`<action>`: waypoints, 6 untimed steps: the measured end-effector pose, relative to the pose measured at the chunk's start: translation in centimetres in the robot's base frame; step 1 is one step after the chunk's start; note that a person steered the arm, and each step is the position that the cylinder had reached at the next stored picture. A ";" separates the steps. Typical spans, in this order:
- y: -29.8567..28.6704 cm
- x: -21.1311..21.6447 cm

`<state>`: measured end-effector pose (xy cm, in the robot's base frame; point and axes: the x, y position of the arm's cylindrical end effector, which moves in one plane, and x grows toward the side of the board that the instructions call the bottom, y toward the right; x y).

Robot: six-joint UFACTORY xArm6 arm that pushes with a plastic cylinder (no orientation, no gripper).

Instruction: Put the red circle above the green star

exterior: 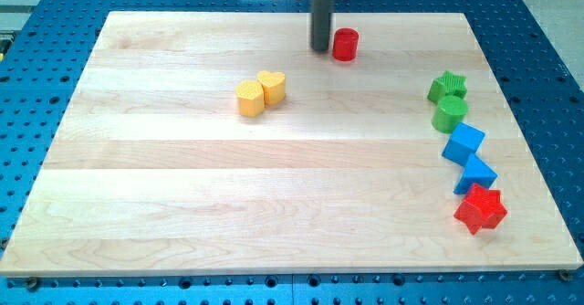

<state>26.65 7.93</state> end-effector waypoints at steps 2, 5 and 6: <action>9.7 0.1; 8.1 2.3; 11.5 3.1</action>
